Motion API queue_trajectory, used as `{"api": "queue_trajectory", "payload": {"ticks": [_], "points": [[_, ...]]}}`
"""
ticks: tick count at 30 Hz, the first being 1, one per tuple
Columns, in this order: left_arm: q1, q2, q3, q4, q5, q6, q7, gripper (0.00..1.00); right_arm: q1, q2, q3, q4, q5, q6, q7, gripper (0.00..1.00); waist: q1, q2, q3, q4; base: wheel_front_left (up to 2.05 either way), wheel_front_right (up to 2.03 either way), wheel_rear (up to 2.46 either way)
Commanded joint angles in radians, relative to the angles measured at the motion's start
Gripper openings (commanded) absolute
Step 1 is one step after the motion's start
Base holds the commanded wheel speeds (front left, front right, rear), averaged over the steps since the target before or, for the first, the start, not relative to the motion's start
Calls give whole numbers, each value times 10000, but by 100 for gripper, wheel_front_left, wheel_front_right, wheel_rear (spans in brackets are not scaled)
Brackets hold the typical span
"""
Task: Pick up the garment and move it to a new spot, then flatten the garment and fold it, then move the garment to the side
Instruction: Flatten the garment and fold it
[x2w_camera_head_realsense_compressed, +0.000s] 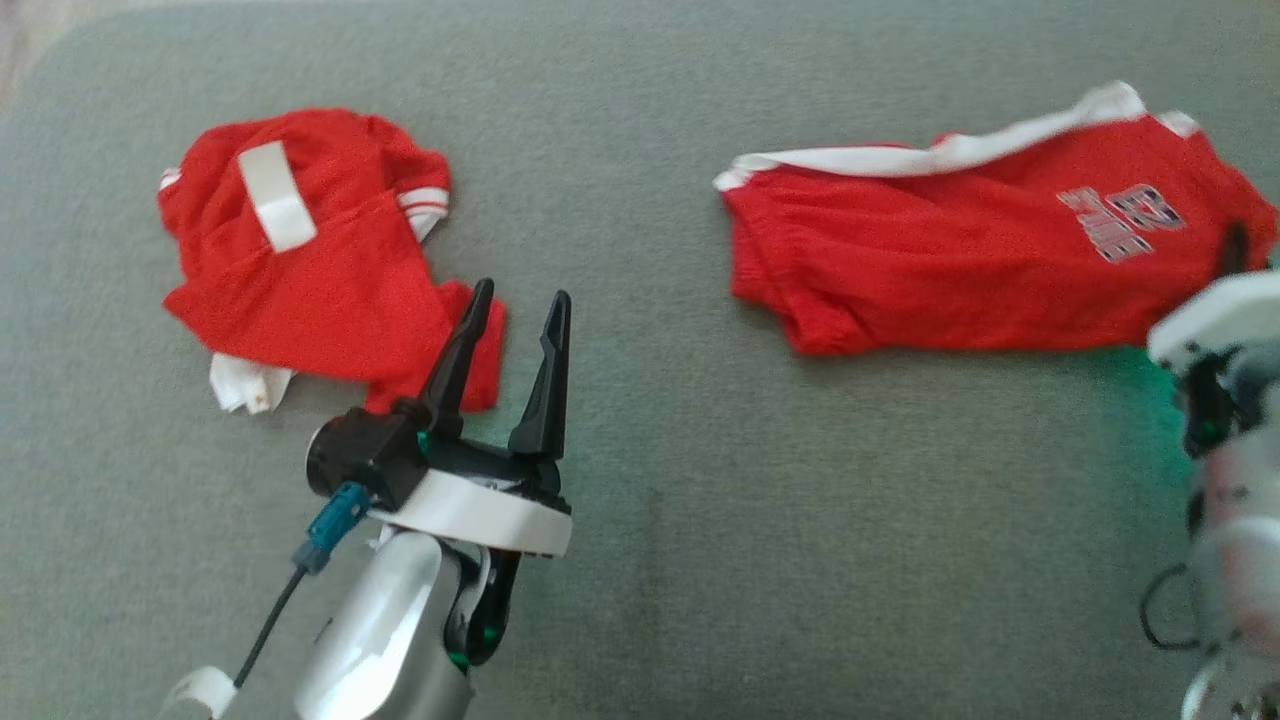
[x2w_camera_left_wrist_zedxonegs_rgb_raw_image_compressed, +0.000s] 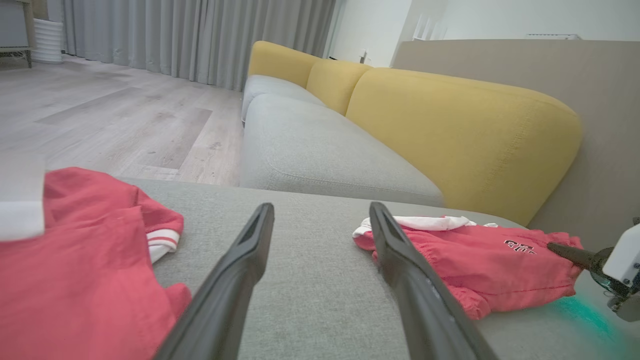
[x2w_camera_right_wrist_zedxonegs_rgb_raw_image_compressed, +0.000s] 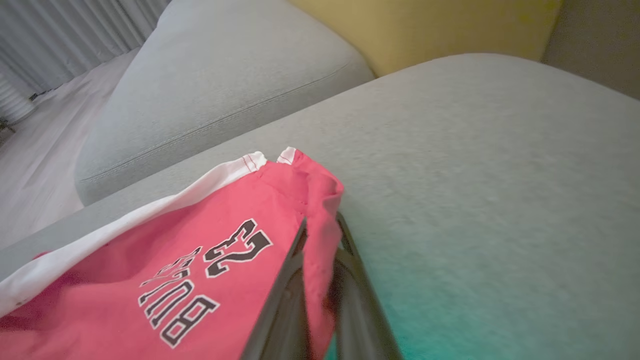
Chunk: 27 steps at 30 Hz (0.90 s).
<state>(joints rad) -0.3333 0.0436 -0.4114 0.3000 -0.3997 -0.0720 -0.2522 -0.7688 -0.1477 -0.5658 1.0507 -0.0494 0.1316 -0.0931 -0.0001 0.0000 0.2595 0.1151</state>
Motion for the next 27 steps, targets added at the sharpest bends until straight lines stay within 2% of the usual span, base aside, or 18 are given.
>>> {"api": "queue_trajectory", "payload": {"ticks": [1, 7, 15, 22, 27], "points": [[5, 67, 328, -329, 86, -68, -95, 100, -57, -147, 229, -382, 108, -9, -132, 0, 1, 0, -187, -202, 0, 0, 0], [204, 67, 378, -285, 153, -102, -95, 100, 1101, -459, -48, -1121, 995, -9, 22, 0, 1, 0, -483, -455, 0, 0, 0], [366, 66, 424, -179, 256, -170, -95, 100, 1490, -222, -45, -1684, 1417, -9, -71, 0, 1, 0, -672, -441, 0, 0, 0], [459, 66, 550, -146, 292, -185, -95, 100, 1521, 57, 614, -2156, 1851, -9, -304, 0, 1, 0, -844, -326, 0, 0, 0], [517, 66, 554, -138, 259, -178, -95, 100, 1477, 312, 1535, -2661, 2420, -9, -490, 0, 1, 0, -1006, -224, 0, 0, 0]]}}
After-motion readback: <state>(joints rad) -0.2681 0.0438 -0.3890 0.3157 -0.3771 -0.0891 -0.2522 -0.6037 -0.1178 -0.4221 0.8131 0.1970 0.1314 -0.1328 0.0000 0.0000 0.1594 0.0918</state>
